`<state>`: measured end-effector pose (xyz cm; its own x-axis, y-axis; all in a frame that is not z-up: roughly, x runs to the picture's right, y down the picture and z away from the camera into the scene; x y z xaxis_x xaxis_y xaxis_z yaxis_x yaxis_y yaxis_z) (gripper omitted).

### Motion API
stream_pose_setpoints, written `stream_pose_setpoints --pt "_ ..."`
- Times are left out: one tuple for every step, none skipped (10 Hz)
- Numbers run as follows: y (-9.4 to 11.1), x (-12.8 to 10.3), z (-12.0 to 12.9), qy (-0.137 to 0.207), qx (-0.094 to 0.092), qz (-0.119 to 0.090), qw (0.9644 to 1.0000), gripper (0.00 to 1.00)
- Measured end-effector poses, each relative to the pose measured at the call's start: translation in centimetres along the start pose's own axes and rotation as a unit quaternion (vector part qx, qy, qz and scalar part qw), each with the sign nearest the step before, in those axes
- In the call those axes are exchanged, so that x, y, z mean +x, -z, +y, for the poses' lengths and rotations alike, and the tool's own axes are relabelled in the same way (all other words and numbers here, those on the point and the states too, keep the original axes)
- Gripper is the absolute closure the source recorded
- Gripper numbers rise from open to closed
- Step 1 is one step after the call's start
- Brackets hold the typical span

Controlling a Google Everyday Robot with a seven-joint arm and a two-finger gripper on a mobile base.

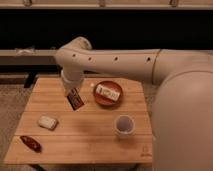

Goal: Place the eraser in the ceramic cup

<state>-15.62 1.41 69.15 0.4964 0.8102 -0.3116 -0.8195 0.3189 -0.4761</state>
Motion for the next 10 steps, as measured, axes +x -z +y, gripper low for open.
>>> stream_pose_setpoints --pt "0.7 1.1 -1.2 -0.012 -0.008 -0.012 0.9998 1.0" --pt "1.3 2.0 -2.2 -0.023 -0.015 -0.023 0.9994 1.0" --pt "1.9 2.9 -3.3 -0.036 -0.023 -0.035 0.9985 1.0" --pt "2.3 3.6 -4.2 -0.047 -0.027 -0.043 0.9976 1.0" --pt "2.5 4.1 -4.9 -0.055 -0.03 -0.049 0.9968 1.0" --pt "2.8 4.5 -5.6 -0.064 -0.033 -0.055 0.9959 1.0" --pt "3.0 4.8 -6.3 -0.072 -0.035 -0.06 0.995 1.0" --pt "3.1 5.1 -6.9 -0.079 -0.036 -0.064 0.9942 1.0" --pt "3.2 5.6 -7.9 -0.087 -0.038 -0.068 0.9931 1.0" --pt "3.1 6.1 -8.7 -0.095 -0.038 -0.071 0.9922 1.0"
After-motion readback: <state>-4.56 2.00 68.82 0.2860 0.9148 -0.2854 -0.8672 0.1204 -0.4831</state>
